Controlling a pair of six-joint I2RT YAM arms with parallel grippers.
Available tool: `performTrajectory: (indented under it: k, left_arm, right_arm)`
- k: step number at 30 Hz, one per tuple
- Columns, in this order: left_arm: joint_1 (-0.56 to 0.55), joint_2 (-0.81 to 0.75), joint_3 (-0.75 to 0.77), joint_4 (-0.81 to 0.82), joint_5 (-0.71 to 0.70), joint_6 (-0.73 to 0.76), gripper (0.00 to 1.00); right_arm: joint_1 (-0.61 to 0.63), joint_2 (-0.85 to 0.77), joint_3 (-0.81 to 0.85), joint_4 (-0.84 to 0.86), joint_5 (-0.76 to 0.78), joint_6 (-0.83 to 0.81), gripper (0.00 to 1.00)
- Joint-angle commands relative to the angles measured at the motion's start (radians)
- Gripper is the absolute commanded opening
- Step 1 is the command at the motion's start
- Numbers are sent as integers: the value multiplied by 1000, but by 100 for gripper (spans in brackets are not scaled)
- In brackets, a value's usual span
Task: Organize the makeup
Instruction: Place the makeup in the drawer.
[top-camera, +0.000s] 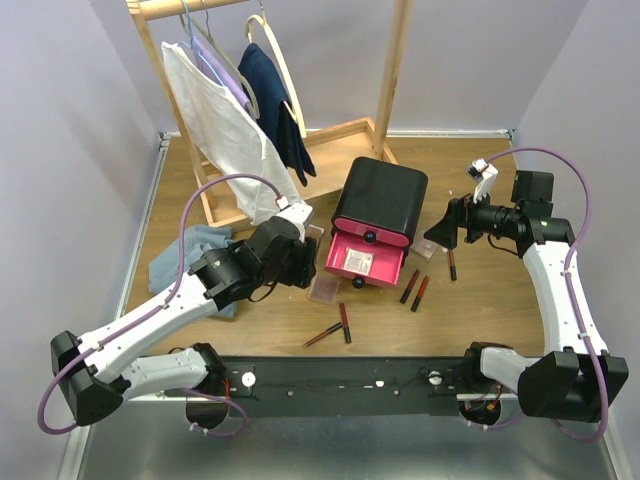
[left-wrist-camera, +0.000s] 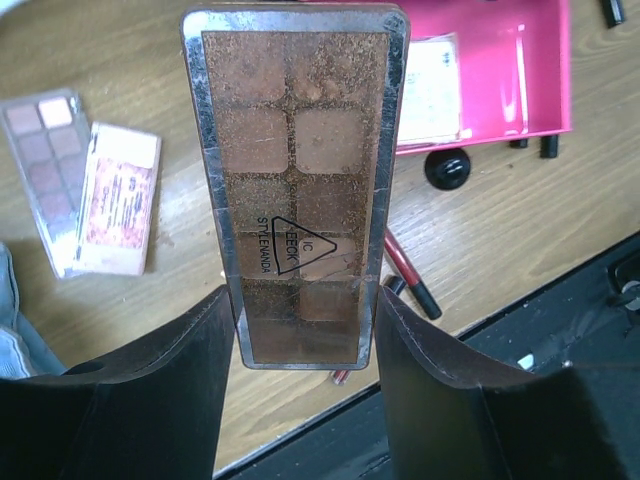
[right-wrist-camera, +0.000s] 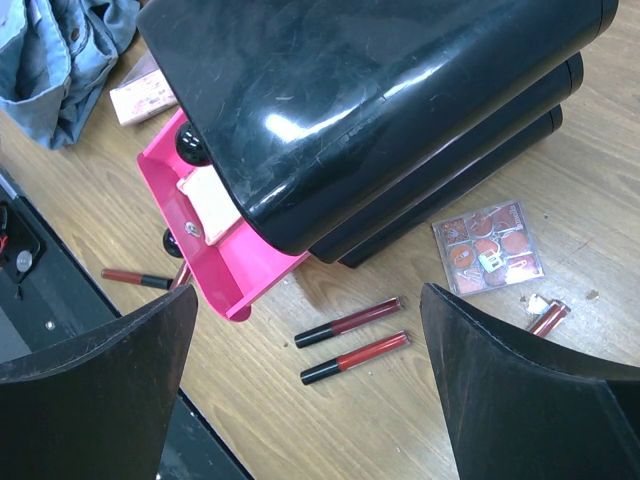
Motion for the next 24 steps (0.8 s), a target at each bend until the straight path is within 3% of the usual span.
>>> performTrajectory:
  k: [1, 24]
  left_arm:
    - [-14, 21, 65, 38, 38, 90, 20]
    - [-62, 149, 183, 13, 24, 208, 19]
  right_arm:
    - [-8, 7, 26, -6, -26, -17, 100]
    - [-8, 28, 33, 2, -24, -23, 100]
